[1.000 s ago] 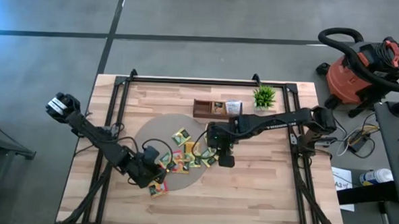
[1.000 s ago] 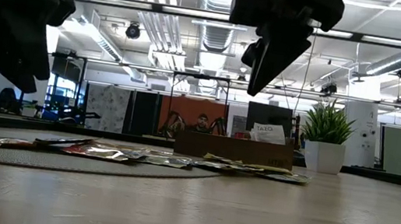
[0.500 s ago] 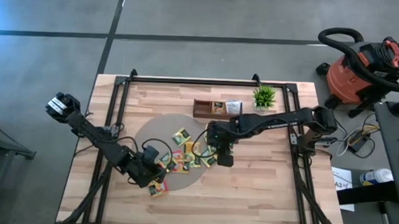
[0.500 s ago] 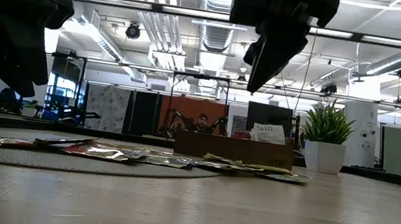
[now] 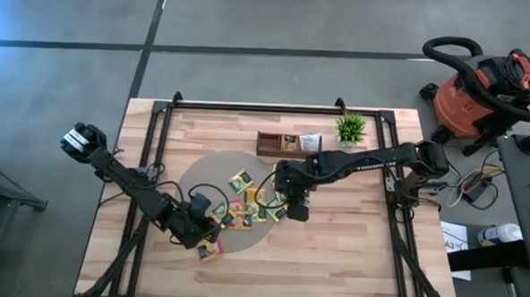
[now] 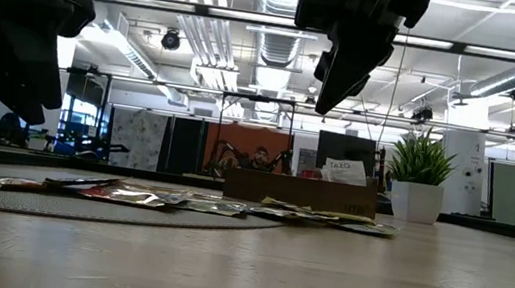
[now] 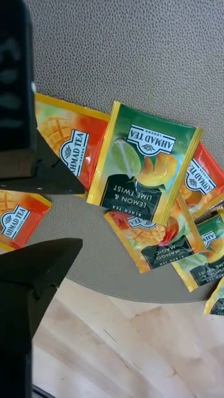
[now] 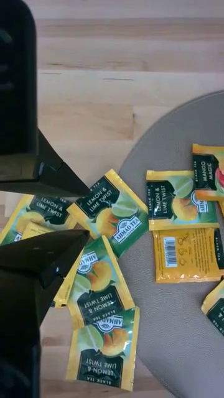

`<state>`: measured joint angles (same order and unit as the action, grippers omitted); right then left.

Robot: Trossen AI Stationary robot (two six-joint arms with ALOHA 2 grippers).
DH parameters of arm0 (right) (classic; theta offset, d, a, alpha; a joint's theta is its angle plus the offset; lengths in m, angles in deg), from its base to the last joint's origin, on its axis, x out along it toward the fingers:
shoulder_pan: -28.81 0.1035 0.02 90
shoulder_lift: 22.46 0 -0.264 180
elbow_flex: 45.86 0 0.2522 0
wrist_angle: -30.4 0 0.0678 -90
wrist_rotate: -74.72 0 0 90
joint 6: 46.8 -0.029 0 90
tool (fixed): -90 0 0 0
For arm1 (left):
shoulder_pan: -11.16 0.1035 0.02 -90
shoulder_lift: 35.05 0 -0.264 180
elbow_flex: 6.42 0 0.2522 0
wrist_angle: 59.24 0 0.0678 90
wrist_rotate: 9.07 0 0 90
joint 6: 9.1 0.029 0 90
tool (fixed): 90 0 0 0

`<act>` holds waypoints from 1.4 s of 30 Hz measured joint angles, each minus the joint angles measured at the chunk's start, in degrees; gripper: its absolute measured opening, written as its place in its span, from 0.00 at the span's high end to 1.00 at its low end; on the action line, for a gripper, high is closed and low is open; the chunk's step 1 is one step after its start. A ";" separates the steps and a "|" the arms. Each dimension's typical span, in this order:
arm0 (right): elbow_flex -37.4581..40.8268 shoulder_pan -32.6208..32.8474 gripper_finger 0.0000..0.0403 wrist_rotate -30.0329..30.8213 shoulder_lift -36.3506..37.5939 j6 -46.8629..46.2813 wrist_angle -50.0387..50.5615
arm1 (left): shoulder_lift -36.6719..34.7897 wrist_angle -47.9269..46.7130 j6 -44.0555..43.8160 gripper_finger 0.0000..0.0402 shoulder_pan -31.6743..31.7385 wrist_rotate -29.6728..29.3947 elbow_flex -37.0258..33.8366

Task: Pick & Place Tea
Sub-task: Put the red tea sachet into the middle compartment of the wooden organizer

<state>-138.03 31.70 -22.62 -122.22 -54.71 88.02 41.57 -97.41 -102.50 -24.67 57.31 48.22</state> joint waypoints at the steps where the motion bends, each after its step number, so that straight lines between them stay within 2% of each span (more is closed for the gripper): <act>1: 0.00 -0.01 0.76 0.14 0.00 -0.03 -0.10 | 0.00 0.00 0.00 0.70 0.00 0.00 0.00; 27: 0.00 -0.17 0.80 2.80 -0.02 -2.51 -1.40 | -0.02 0.00 0.00 0.70 0.00 0.00 0.00; 38: 0.00 -0.15 0.78 2.64 -0.04 -5.92 -3.13 | -0.04 0.00 0.00 0.70 0.02 0.00 0.00; 42: 0.00 -0.14 0.79 2.37 -0.04 -9.86 -4.56 | -0.04 0.11 -0.01 0.70 0.02 0.00 0.00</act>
<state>-138.03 31.55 -20.25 -122.27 -64.57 83.45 41.53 -97.29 -102.52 -24.65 57.31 48.22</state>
